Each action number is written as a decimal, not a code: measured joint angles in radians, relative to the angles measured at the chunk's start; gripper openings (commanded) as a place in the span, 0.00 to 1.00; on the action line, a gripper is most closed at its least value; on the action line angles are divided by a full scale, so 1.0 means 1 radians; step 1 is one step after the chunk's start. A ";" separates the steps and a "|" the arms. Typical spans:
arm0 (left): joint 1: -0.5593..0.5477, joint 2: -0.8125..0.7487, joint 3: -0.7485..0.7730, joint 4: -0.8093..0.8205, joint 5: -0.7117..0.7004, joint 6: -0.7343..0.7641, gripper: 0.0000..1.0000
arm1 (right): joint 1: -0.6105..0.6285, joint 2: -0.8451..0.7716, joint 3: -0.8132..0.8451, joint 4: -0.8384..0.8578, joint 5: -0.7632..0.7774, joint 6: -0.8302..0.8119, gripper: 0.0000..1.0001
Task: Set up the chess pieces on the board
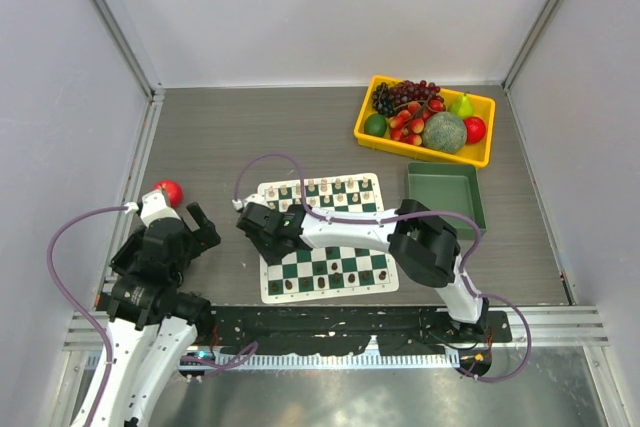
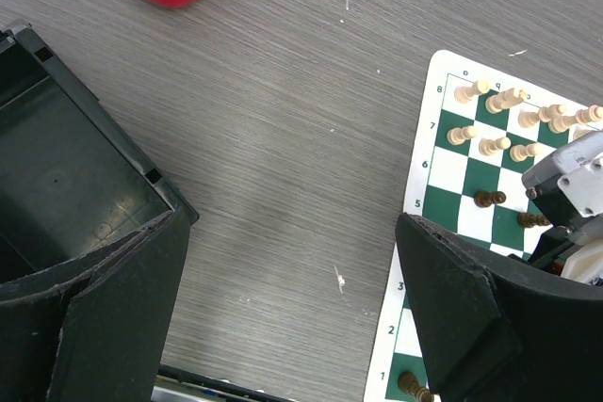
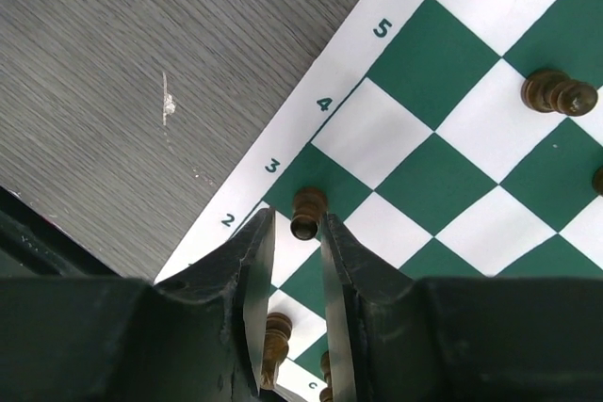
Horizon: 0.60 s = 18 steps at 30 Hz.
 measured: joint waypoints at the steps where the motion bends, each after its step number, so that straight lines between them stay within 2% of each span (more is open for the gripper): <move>1: 0.000 0.000 0.000 0.000 0.000 0.000 0.99 | 0.000 0.003 0.004 -0.002 0.001 0.000 0.33; 9: 0.000 0.000 0.000 0.000 0.000 0.000 0.99 | 0.000 0.009 0.006 -0.006 0.000 0.000 0.29; 13: 0.000 0.000 0.000 0.000 0.000 0.000 0.99 | 0.000 0.009 0.007 -0.006 0.000 -0.001 0.19; 18: 0.000 0.000 0.000 0.000 0.000 0.000 0.99 | 0.000 0.009 0.007 -0.007 0.001 -0.002 0.16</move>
